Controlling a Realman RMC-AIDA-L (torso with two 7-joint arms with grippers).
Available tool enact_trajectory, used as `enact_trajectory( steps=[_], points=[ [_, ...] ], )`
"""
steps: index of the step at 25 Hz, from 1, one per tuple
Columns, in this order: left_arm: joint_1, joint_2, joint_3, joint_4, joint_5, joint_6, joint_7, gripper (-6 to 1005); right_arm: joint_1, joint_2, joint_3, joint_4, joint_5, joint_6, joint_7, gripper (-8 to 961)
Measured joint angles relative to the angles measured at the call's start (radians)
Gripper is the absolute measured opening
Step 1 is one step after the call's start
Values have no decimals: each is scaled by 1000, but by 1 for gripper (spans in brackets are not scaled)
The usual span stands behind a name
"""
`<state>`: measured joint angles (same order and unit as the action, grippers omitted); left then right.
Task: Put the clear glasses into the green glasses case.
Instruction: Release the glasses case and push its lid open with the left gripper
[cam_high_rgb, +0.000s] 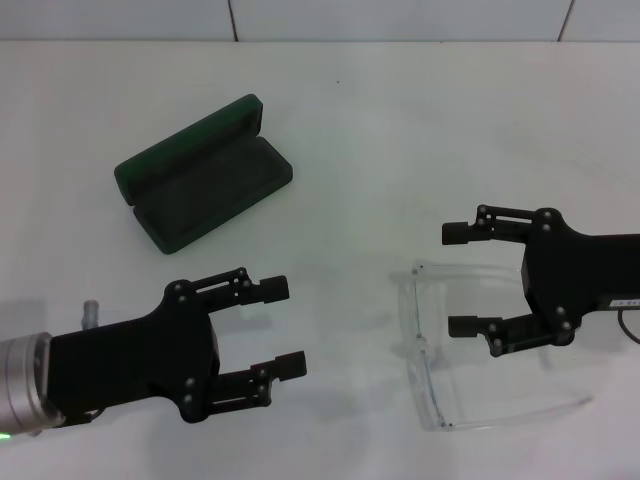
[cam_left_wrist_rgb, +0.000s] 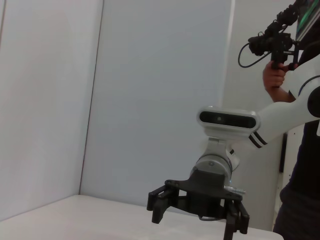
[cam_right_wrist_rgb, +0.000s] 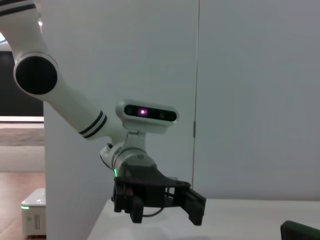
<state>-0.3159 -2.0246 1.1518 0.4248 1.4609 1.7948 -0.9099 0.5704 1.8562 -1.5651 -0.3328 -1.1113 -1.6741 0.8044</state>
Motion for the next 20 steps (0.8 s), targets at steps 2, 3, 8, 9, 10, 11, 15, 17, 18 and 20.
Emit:
enact_trajectory(
  steps=[2, 3, 8, 9, 10, 11, 15, 17, 18, 20],
  points=[
    [0, 0, 0, 0, 2, 0, 2, 733, 0, 0, 1, 0, -4, 7, -4, 868],
    [0, 1, 0, 0, 4, 0, 6, 731, 0, 1, 1, -1, -6, 13, -7, 868],
    [0, 5, -5, 0, 7, 0, 24, 720, 1, 9, 1, -2, -7, 24, -10, 868],
    [-1, 6, -7, 0, 7, -1, 25, 718, 2, 10, 2, -2, -7, 26, -10, 868],
    [-2, 7, -8, 0, 7, -1, 25, 716, 3, 11, 2, -2, -7, 27, -10, 868],
    [-4, 7, -9, 0, 7, -1, 25, 714, 4, 13, 3, -2, -7, 29, -10, 868],
    [-2, 8, -17, 12, 0, -6, 26, 705, 9, 17, 3, -7, -7, 39, -10, 868],
    [1, 0, -70, 19, -9, -17, 21, 701, 9, 19, 3, -12, -7, 49, -10, 868],
    [-1, -3, -106, 20, -11, -24, 17, 699, 9, 21, 3, -15, -7, 55, -11, 868],
    [-15, -10, -216, 28, -13, -56, -14, 695, 10, 24, 3, -17, -7, 60, -11, 869]
  ],
)
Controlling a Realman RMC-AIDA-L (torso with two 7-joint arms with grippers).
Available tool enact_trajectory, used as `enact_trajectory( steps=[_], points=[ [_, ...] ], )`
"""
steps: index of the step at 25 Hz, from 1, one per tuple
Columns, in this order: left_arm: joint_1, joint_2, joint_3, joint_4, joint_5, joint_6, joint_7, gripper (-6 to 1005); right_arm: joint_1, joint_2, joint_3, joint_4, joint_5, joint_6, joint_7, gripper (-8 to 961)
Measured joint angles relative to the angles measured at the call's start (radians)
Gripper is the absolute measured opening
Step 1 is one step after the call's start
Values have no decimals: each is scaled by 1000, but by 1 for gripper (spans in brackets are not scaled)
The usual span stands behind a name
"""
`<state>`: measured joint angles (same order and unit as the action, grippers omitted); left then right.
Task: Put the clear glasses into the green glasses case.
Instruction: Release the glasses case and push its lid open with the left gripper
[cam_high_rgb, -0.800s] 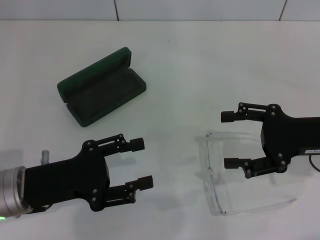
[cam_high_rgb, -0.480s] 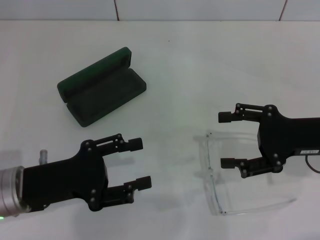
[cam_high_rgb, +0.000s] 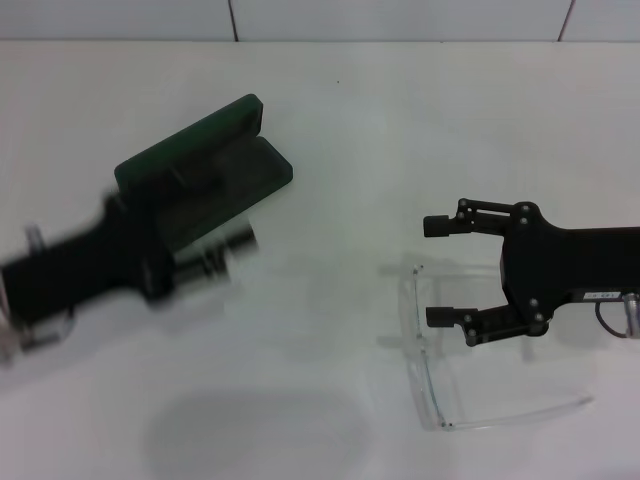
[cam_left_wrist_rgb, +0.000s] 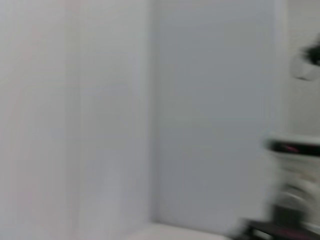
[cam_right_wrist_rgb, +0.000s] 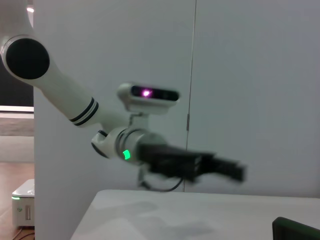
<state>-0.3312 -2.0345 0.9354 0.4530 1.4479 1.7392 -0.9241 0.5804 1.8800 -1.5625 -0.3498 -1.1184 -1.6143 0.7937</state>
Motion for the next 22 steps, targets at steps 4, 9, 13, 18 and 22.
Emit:
enact_trajectory(
  steps=[4, 9, 13, 18, 22],
  points=[
    [-43, 2, -100, 78, 9, -163, -147, 686, 4, 2, -1, -1, 0, 5, 0, 869],
    [-106, 5, -106, 266, 128, -472, -377, 676, 4, 8, -1, -9, 0, 24, 0, 869],
    [-200, 1, -106, 303, 361, -641, -517, 668, 3, 21, -1, -10, 0, 44, 5, 869],
    [-273, -26, -105, 313, 619, -673, -632, 657, -8, 25, -1, -11, 0, 49, 3, 869],
    [-280, -44, -73, 332, 656, -665, -653, 649, -13, 25, -1, -11, 0, 49, 1, 868]
  ],
)
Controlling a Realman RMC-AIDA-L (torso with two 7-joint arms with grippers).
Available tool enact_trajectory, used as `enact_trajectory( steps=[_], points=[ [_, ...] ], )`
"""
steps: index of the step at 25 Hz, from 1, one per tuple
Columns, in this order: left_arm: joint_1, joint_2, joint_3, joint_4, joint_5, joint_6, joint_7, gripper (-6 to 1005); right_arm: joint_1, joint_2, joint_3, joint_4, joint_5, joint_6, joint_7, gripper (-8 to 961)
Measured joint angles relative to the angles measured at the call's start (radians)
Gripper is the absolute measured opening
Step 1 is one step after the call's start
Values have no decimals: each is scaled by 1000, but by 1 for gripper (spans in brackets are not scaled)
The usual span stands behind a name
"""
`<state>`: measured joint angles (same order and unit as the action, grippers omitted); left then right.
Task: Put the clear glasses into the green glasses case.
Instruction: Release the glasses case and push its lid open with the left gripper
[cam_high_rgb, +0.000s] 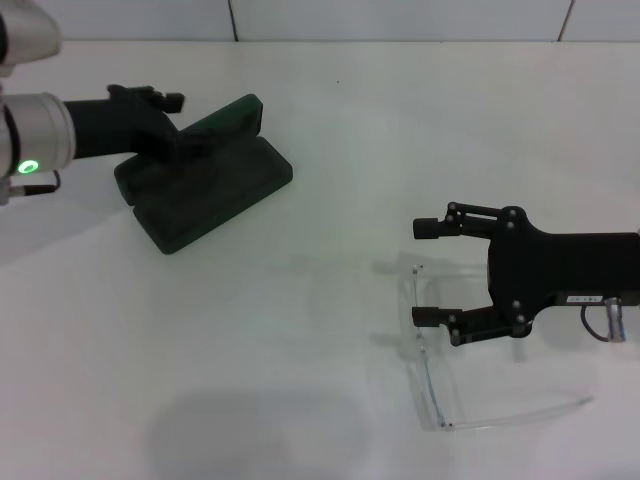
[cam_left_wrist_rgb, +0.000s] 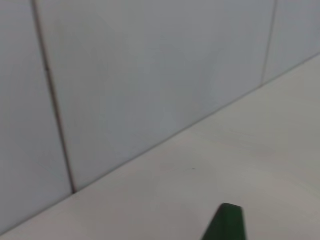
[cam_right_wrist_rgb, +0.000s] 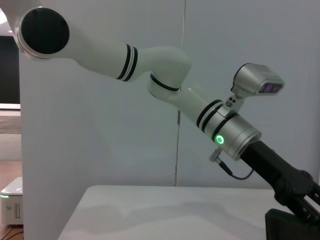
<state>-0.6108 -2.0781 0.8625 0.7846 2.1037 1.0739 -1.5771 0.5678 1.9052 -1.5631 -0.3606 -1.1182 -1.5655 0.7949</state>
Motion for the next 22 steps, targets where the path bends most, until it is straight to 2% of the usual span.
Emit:
enact_trajectory(
  steps=[5, 22],
  points=[
    [-5, 6, 81, 3, 10, -5, -57, 638, 2, 2, 0, 0, 0, 0, -2, 868],
    [21, -2, 89, 15, 25, -65, -53, 602, 8, 5, 0, -2, -19, -6, -15, 867]
  ],
)
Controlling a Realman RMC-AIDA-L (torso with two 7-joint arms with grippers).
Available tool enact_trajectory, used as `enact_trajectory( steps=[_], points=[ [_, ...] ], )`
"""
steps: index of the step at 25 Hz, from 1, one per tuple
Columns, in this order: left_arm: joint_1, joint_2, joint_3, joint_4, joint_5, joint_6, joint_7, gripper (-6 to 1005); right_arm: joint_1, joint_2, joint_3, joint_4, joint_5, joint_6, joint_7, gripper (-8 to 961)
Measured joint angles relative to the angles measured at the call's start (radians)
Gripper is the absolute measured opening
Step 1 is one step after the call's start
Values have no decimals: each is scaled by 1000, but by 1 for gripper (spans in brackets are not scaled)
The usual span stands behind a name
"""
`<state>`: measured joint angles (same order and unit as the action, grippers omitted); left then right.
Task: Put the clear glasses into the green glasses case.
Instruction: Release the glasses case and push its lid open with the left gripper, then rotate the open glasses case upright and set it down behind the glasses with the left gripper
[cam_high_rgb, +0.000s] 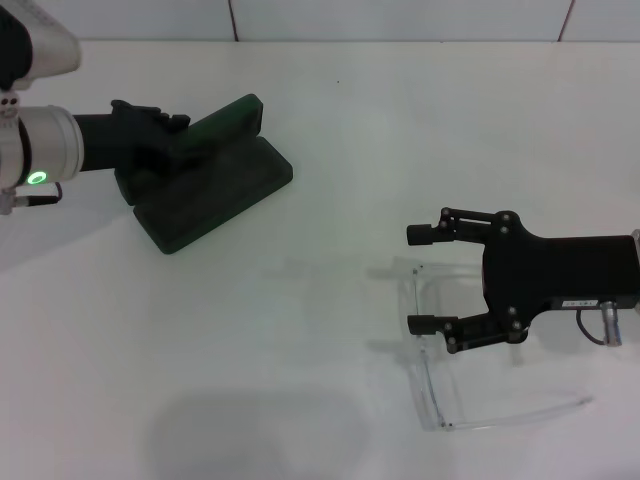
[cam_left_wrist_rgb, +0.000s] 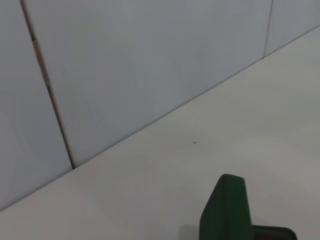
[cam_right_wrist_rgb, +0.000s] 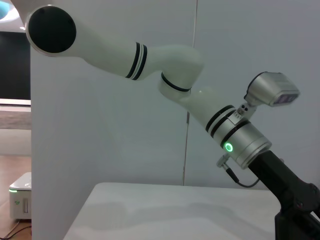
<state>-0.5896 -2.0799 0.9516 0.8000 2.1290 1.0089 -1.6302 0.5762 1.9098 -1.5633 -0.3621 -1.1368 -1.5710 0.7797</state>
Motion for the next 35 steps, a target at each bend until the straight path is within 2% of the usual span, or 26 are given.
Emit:
enact_trajectory(
  steps=[3, 9, 14, 18, 19, 20, 21, 24, 30, 35],
  points=[
    [2, -1, 0, 0, 4, -10, 0, 596, 1, 0, 0, 0, -1, -1, 0, 867],
    [11, -1, 3, 24, 5, -7, 0, 355, 1, -2, 0, 0, -9, -4, -1, 866],
    [13, -2, 4, 46, 5, 7, 1, 205, -8, -18, 0, -10, -36, -53, -15, 866],
    [33, -6, 52, 130, -25, 94, 27, 209, -13, -41, 0, -9, -92, -154, -40, 866],
    [44, -6, 86, 160, -46, 120, 41, 210, -13, -43, 0, -9, -113, -175, -42, 866],
    [64, -6, 157, 209, -85, 153, 62, 211, -13, -46, 1, -10, -132, -193, -43, 866],
    [64, -6, 157, 209, -85, 153, 62, 212, -13, -47, 0, -10, -158, -215, -43, 865],
    [79, -6, 271, 266, -125, 193, 86, 215, -9, -48, 0, -12, -224, -273, -44, 865],
    [60, -9, 414, 299, -135, 196, 94, 221, -18, -26, -1, -12, -303, -300, -95, 865],
    [25, -11, 459, 297, -136, 151, 94, 226, -27, -6, -5, -12, -348, -294, -155, 865]
  ],
)
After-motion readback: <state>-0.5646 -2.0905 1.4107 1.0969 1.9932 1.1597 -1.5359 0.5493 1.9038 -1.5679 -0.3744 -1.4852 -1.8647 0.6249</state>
